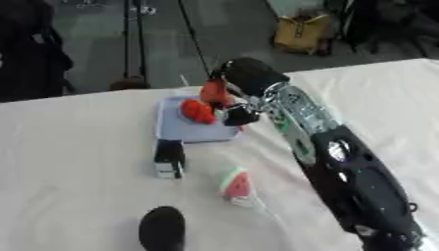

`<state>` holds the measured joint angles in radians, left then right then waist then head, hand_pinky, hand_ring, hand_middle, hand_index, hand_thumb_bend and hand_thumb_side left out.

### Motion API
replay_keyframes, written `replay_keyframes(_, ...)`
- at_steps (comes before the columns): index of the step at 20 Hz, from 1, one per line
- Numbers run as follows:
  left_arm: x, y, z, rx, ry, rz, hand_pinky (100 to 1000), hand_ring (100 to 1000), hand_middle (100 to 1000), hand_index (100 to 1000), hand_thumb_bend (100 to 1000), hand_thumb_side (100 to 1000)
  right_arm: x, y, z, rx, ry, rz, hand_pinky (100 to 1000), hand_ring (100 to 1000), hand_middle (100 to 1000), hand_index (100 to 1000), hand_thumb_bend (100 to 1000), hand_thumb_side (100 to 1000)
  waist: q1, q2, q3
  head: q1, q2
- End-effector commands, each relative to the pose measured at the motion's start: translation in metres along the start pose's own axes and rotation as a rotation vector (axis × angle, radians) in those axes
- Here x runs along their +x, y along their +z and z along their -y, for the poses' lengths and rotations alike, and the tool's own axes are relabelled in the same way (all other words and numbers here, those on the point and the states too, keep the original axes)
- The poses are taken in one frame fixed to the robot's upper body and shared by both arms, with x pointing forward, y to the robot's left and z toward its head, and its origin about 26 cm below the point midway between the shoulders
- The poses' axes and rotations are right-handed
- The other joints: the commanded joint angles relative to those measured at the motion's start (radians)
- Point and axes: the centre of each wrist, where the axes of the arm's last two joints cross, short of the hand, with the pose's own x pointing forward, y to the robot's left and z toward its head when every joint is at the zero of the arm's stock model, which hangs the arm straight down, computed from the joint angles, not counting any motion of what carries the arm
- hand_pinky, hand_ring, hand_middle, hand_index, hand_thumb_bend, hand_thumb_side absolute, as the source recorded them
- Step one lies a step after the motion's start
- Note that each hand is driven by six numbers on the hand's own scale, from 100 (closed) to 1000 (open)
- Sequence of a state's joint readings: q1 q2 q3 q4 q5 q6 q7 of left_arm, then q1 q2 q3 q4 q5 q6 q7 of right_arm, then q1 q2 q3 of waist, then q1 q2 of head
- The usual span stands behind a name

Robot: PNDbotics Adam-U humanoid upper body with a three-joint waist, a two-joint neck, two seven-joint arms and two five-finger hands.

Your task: Pick up objects on the table and place them in the box.

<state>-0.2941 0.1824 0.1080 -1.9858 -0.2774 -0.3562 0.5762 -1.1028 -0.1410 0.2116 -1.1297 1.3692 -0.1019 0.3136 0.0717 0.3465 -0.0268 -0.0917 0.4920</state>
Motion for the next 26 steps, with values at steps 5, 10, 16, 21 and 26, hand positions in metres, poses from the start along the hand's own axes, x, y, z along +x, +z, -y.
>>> replay_keyframes(5,0.005,-0.005,0.003,-0.011,0.025,0.02,665,658,744,663,100,855,0.02,-0.019,0.003,-0.017,0.038,-0.01,875,832,526,751,100,408,0.006,-0.024,0.007,-0.011,0.007)
replay_keyframes(10,0.005,-0.004,0.005,-0.014,0.037,0.014,666,659,745,663,100,856,0.029,-0.03,0.0,-0.013,0.057,-0.051,875,833,526,750,100,406,0.011,-0.02,0.014,-0.019,0.003)
replay_keyframes(16,0.005,-0.003,0.005,-0.016,0.04,0.012,666,660,746,663,100,855,0.029,-0.034,-0.002,-0.022,0.084,-0.07,875,832,527,749,100,403,0.014,-0.019,0.015,-0.023,-0.001)
replay_keyframes(21,0.005,-0.003,0.006,-0.021,0.047,0.009,667,661,747,663,100,855,0.033,-0.041,0.0,-0.035,0.088,-0.148,874,828,526,748,100,394,0.018,-0.017,0.02,-0.032,-0.011)
replay_keyframes(26,0.006,-0.002,0.007,-0.023,0.05,0.006,667,662,748,663,100,855,0.033,-0.044,-0.003,-0.029,0.105,-0.199,877,825,524,747,100,388,0.022,-0.013,0.024,-0.039,-0.017)
